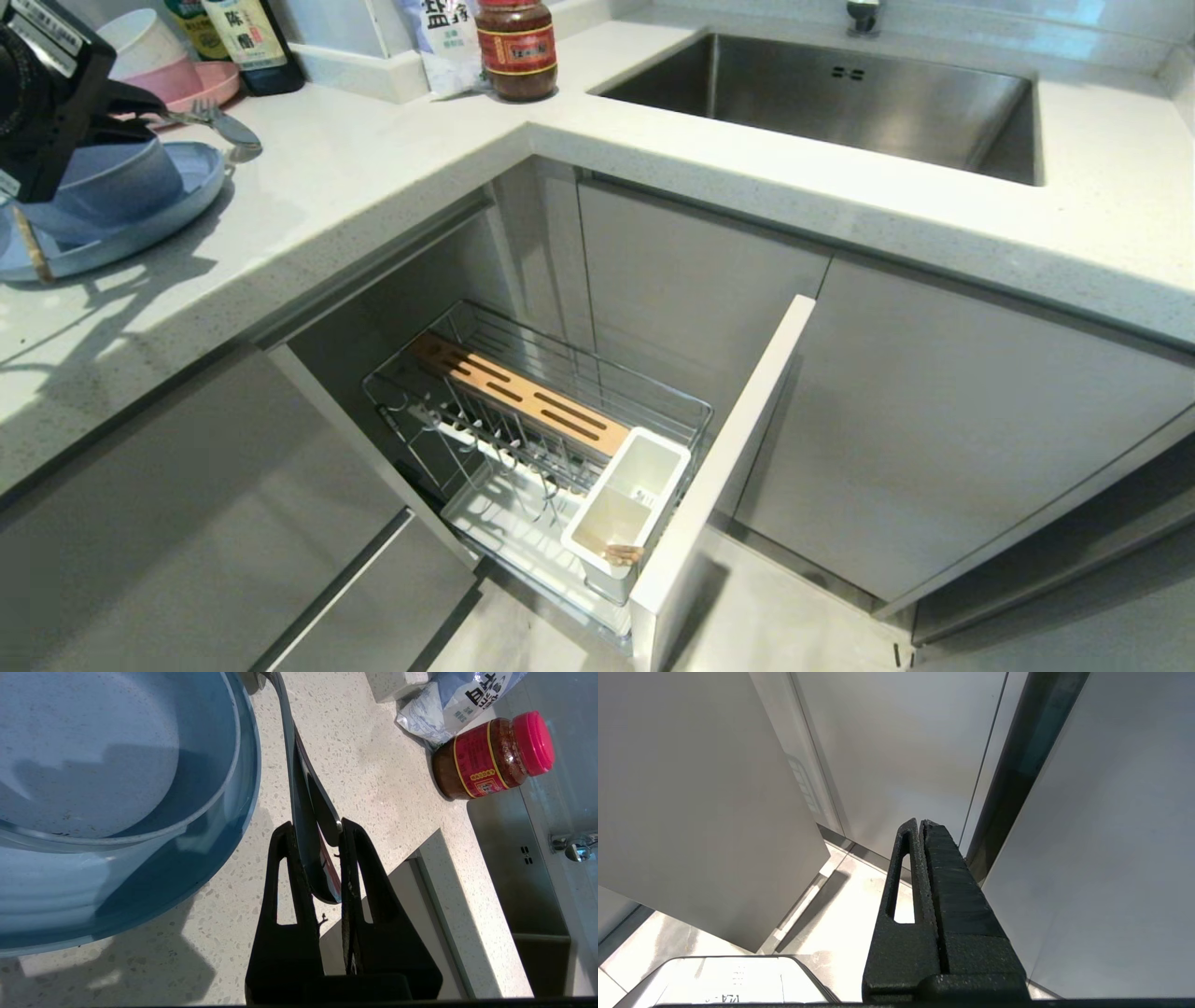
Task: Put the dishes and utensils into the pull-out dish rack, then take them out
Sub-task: Take the spoon out of the cupboard
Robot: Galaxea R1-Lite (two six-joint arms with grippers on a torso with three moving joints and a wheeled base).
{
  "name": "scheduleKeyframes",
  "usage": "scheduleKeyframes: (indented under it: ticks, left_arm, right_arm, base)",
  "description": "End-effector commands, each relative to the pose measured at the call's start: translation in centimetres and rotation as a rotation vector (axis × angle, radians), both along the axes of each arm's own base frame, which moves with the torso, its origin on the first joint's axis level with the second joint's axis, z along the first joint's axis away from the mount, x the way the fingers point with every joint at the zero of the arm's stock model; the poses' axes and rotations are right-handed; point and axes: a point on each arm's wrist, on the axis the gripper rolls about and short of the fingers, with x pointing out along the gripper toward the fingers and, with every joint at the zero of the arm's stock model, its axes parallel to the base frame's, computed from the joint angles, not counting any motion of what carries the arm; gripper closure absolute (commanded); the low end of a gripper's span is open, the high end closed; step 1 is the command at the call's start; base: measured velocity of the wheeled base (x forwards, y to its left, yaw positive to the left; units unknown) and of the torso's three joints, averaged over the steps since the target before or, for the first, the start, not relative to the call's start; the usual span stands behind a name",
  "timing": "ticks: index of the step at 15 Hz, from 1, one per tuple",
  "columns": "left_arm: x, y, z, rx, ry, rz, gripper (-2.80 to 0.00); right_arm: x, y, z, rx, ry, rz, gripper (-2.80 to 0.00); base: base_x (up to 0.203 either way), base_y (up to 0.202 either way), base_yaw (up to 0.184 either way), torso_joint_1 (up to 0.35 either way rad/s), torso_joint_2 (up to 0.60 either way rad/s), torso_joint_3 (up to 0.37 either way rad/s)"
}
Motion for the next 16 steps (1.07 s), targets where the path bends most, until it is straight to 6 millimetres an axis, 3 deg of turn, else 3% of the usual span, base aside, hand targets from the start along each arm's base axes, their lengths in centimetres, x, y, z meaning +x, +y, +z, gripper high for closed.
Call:
scheduleKeyframes:
  ticks: [1, 16]
  left_arm:
    - [0.11, -0.01, -0.09, -0.005, 0.005, 0.001, 0.0]
    - [0.91, -0.14, -0.54, -0.006, -0.032, -0.01, 0.0]
  right_arm:
    - [-0.02, 0.0, -0.05, -0.001, -0.003, 0.0, 0.0]
    - [-0.02, 0.0, -0.05, 0.0, -0.003, 0.0, 0.0]
  base:
    - [0.0, 0.0, 0.0, 0.0, 0.0, 0.0]
    - [0.0, 0.0, 0.0, 0.0, 0.0, 0.0]
